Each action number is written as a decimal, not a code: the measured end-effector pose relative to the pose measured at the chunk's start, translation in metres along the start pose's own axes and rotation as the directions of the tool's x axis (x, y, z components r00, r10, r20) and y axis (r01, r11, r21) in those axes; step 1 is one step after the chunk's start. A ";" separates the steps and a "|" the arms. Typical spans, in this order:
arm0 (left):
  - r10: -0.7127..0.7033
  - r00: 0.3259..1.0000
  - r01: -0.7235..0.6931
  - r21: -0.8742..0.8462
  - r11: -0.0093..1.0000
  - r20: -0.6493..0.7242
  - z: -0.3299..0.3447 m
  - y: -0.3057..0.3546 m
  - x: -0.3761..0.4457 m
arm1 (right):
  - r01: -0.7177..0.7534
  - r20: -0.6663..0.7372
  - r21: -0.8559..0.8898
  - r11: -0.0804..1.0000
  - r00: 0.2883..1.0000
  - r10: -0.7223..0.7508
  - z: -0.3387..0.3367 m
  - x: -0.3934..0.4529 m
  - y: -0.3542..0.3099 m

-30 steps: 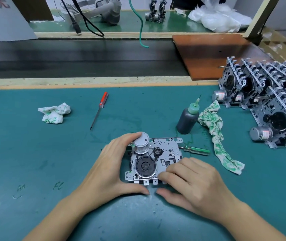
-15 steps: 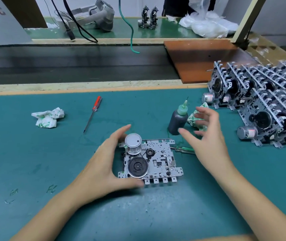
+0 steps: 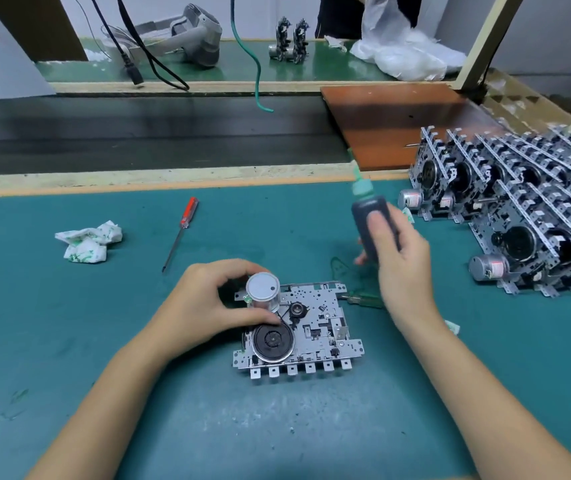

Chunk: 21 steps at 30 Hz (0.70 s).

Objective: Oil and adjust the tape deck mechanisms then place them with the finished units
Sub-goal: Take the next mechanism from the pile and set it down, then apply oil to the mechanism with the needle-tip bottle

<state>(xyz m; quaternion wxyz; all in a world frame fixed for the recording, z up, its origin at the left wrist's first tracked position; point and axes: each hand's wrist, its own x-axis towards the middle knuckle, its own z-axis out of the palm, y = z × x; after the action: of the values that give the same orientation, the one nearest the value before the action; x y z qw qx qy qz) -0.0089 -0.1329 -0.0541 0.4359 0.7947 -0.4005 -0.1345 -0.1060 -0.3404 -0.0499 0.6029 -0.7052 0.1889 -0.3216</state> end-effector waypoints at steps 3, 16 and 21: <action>-0.033 0.999 0.033 -0.084 0.996 -0.002 0.001 0.002 0.001 | -0.028 -0.009 0.128 0.991 1.000 0.029 -0.008 0.003 -0.009; -0.082 0.993 0.104 -0.290 0.951 0.088 0.009 0.005 0.004 | -0.378 0.133 0.557 0.740 0.919 0.370 0.013 -0.007 -0.008; -0.089 0.991 0.115 -0.313 0.943 0.096 0.009 0.005 0.005 | -0.309 0.079 0.360 0.880 0.950 0.301 0.025 -0.015 -0.005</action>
<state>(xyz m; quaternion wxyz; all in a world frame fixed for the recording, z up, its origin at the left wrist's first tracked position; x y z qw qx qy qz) -0.0130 -0.1433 -0.0544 0.5342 0.7277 -0.3489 -0.2516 -0.1002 -0.3110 -0.0502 0.7692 -0.5447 0.2275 -0.2449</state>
